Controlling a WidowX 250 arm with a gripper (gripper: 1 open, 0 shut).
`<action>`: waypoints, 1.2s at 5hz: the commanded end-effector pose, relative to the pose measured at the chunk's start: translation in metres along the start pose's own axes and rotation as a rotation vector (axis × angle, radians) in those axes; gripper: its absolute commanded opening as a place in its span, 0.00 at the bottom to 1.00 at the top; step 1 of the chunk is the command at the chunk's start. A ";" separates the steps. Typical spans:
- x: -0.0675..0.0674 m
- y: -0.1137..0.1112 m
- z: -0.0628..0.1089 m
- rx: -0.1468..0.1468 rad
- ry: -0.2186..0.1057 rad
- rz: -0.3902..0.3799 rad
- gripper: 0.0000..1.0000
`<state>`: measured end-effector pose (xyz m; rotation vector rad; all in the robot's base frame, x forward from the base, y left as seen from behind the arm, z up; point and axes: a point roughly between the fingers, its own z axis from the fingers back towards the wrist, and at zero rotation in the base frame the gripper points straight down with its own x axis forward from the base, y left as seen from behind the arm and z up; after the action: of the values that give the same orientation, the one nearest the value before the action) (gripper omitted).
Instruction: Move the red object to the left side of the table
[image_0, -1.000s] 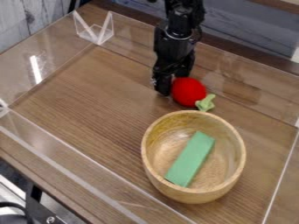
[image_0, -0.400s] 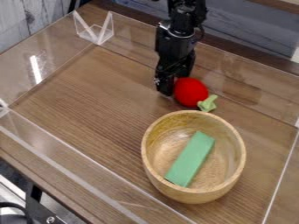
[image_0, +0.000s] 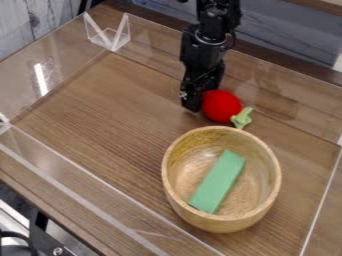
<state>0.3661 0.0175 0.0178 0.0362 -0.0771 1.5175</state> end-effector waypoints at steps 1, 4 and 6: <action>-0.001 -0.018 0.011 -0.055 0.003 0.012 1.00; -0.006 -0.007 0.023 -0.037 0.048 -0.071 0.00; -0.018 -0.004 0.054 -0.056 0.153 -0.138 0.00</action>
<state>0.3551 -0.0072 0.0377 -0.0492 0.0893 1.3780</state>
